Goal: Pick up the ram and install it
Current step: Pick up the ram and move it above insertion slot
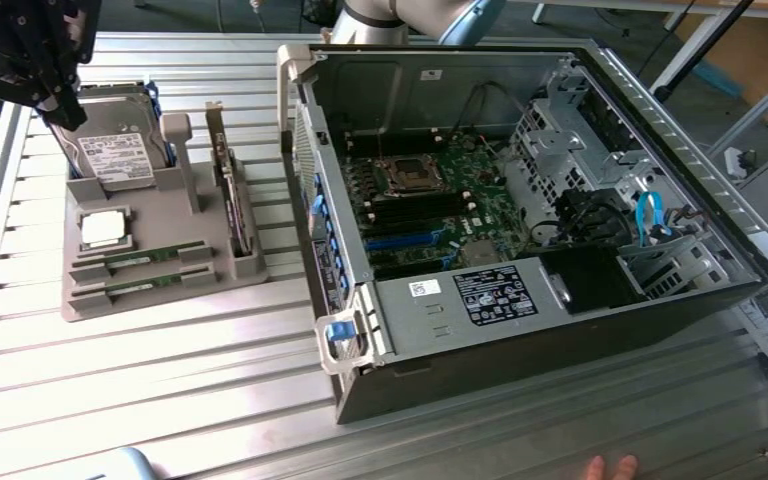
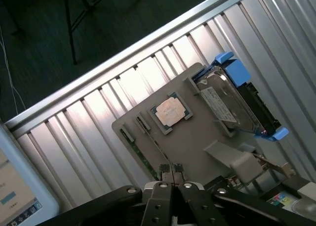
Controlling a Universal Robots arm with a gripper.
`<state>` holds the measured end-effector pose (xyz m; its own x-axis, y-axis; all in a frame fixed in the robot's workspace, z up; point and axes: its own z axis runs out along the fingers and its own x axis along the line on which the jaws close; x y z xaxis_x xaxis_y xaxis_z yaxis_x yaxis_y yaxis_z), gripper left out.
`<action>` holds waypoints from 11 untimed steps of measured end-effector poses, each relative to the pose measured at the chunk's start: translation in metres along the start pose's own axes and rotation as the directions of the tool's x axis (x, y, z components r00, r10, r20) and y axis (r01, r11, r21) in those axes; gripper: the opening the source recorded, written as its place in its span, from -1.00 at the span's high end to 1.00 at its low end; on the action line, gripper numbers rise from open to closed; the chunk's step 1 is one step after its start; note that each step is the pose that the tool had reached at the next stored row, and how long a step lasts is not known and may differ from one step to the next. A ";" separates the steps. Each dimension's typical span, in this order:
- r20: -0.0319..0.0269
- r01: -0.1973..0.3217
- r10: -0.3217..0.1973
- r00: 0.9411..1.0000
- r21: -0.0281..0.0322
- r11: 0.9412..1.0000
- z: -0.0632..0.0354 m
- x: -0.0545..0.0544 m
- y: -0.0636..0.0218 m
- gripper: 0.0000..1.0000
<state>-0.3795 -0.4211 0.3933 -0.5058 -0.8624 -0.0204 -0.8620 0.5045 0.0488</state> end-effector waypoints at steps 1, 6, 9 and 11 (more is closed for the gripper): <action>-0.001 0.010 -0.010 1.000 0.000 1.000 0.0000 0.000 0.0000 0.79; -0.001 0.024 -0.024 1.000 -0.001 1.000 0.0000 0.000 0.0000 0.79; -0.003 0.056 -0.056 0.998 -0.001 0.998 0.0000 0.000 0.0000 0.79; -0.005 0.091 -0.091 0.996 -0.003 0.996 0.0000 0.000 0.0000 0.79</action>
<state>-0.3795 -0.4211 0.3933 -0.4255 -0.9047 -0.0202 -0.9042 0.4242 0.0493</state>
